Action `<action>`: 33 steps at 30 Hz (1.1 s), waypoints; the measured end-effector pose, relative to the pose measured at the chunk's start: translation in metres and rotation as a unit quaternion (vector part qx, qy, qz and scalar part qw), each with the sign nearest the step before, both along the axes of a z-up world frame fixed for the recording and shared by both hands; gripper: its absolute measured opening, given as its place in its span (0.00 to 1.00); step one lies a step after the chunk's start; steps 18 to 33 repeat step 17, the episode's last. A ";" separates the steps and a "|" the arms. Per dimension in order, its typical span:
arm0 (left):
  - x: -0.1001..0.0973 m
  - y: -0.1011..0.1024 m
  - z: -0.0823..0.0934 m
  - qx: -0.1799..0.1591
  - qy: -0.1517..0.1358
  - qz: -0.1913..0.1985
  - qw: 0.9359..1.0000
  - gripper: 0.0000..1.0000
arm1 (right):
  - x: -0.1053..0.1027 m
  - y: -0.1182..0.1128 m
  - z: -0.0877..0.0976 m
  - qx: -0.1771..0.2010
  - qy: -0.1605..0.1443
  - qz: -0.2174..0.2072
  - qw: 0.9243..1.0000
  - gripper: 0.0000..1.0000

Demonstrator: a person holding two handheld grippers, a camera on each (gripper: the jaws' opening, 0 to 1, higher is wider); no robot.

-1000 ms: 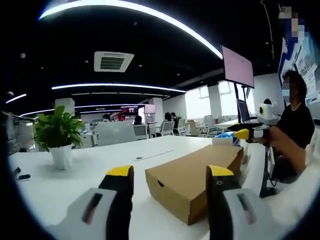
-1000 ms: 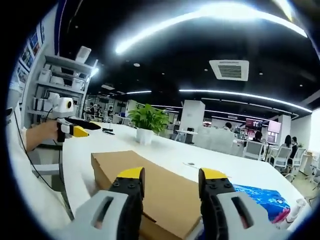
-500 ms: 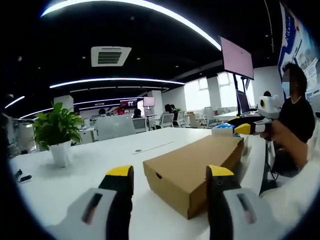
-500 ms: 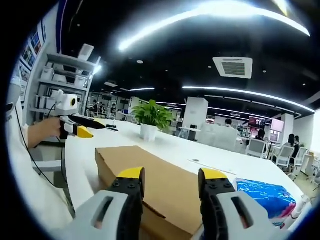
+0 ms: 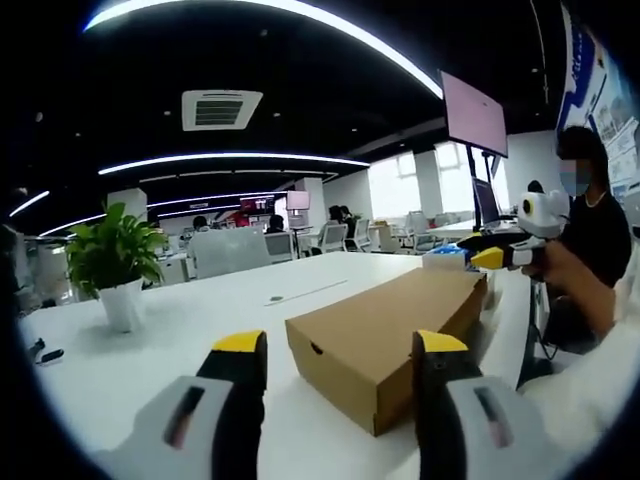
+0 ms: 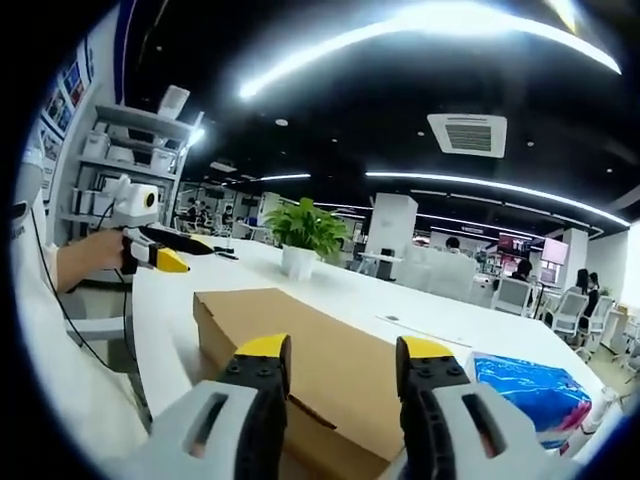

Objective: Operate the shoe box by opening the lid, removing the specified soft item, and placing it in the target area until the item is outside and the box remains undamaged.

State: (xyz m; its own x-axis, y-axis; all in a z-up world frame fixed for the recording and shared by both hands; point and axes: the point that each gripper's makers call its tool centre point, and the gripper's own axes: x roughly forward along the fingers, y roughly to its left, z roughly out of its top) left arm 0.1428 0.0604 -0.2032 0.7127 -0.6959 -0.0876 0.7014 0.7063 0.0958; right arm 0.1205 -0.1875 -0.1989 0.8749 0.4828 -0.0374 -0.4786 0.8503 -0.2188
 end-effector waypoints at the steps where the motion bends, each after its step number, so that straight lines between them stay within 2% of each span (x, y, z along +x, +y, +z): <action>1: 0.000 0.000 0.000 0.000 0.000 0.000 1.000 0.60 | 0.000 0.000 -0.001 -0.001 0.000 0.000 1.000 0.42; 8: 0.000 0.001 -0.001 0.002 0.003 0.000 1.000 0.60 | 0.000 0.002 -0.005 -0.011 0.004 0.000 1.000 0.42; 33: 0.001 0.000 -0.004 0.006 0.007 0.000 1.000 0.60 | 0.000 0.002 -0.006 -0.012 0.005 0.001 1.000 0.41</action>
